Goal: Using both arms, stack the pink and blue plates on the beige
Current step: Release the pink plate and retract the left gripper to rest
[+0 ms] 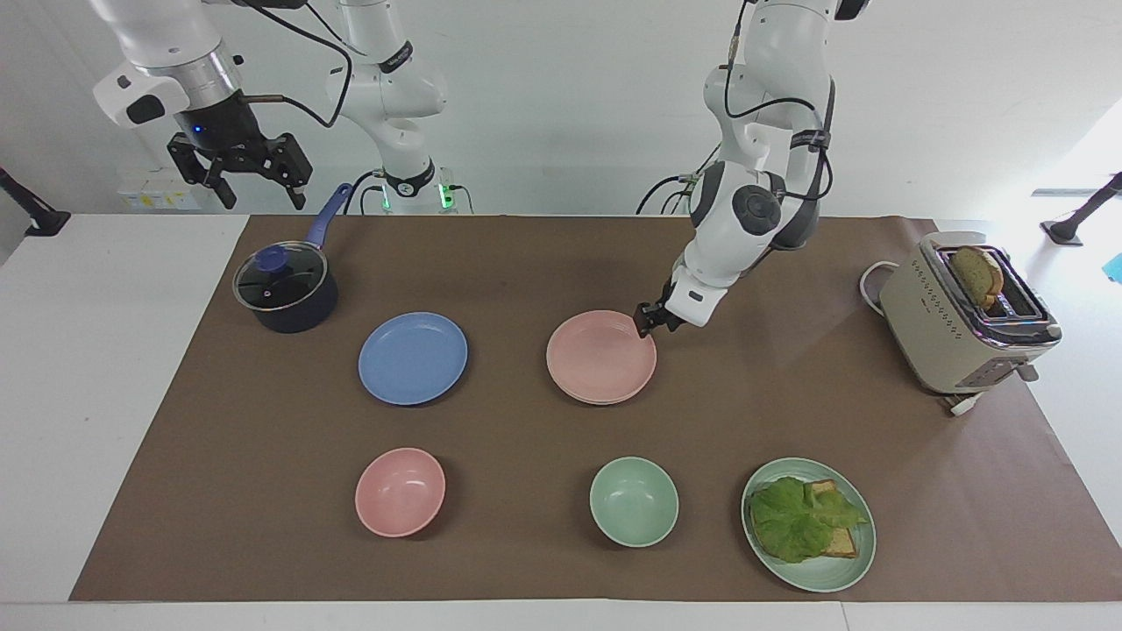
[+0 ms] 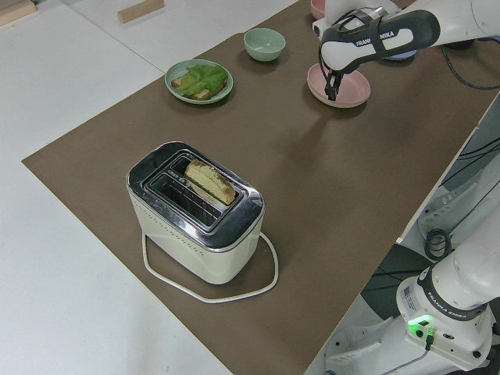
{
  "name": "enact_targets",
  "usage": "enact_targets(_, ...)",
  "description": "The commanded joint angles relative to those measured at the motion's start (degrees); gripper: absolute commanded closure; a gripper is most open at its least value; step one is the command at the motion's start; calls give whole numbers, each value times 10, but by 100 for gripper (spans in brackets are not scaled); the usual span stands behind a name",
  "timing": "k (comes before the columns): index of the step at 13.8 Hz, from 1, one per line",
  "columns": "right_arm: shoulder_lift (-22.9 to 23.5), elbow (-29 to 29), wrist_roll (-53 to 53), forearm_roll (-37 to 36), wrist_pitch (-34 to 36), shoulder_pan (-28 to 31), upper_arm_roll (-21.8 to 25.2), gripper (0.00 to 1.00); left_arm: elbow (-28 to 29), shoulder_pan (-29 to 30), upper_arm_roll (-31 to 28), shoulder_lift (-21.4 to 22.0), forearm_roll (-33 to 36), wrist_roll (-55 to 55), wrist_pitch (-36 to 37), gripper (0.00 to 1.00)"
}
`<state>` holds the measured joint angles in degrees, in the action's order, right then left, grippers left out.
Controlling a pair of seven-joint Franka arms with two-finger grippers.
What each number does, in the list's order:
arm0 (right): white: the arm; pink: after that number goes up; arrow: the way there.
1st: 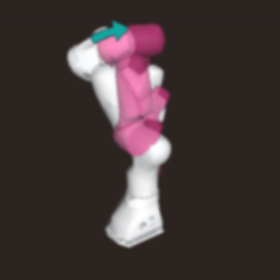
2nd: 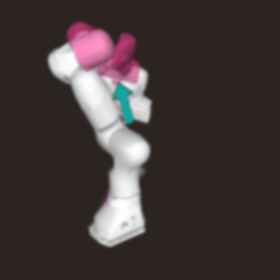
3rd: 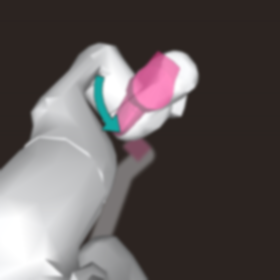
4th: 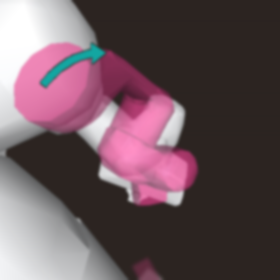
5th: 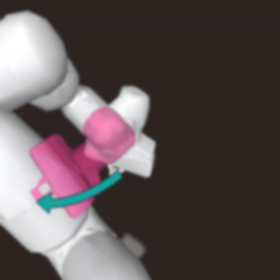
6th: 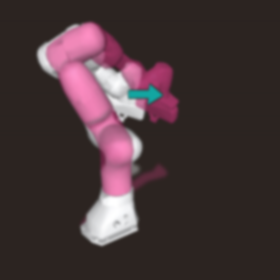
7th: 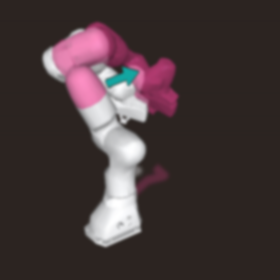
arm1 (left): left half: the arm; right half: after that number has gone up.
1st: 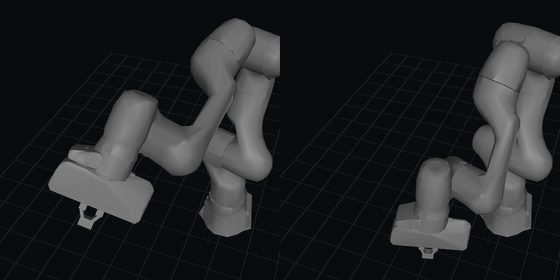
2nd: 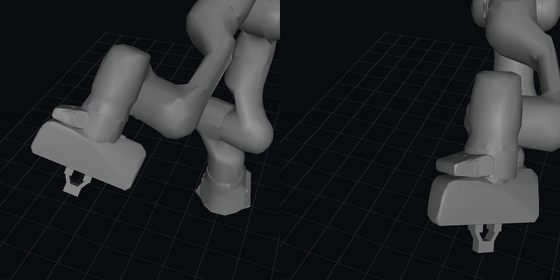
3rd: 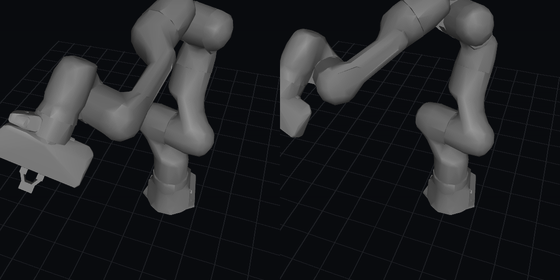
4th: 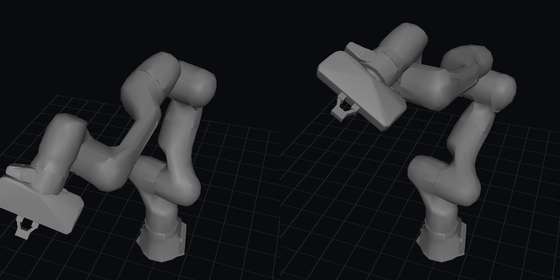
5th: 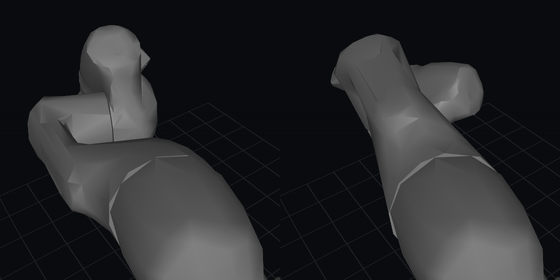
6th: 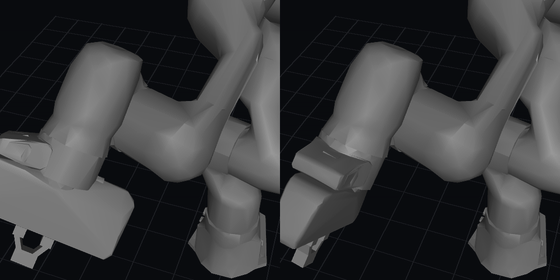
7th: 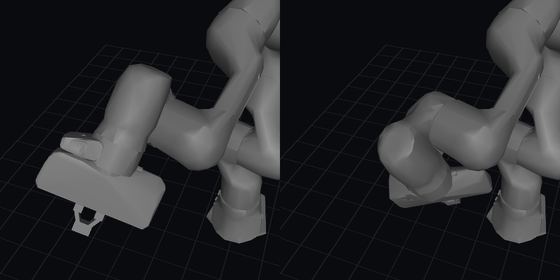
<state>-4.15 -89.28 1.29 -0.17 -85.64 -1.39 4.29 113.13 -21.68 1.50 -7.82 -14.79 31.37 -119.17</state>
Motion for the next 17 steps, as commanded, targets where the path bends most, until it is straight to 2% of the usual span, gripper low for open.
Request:
enact_targets(1,-9,-9,-8,-3,-1,-2,-8,0,-75,51,0,42,44,-20,111,0)
enact_targets(4,-9,-9,-9,-4,-1,-1,-7,0,-184,104,0,40,96,-125,243,0)
enact_targets(6,-9,-9,-9,-4,-1,-1,-7,0,-223,145,0,40,110,-192,285,0)
enact_targets(8,-9,-9,-9,-4,-1,-1,-7,0,-238,179,-3,46,138,-248,310,0)
enact_targets(11,-9,-9,-9,-4,-2,-1,-7,0,-245,221,-5,79,140,-311,329,0)
enact_targets(13,-9,-9,-8,-4,-2,-1,-7,0,-244,222,-2,96,140,-310,331,0)
enact_targets(17,-9,-9,-9,-4,-1,-1,-7,0,-240,222,-1,98,139,-308,326,0)
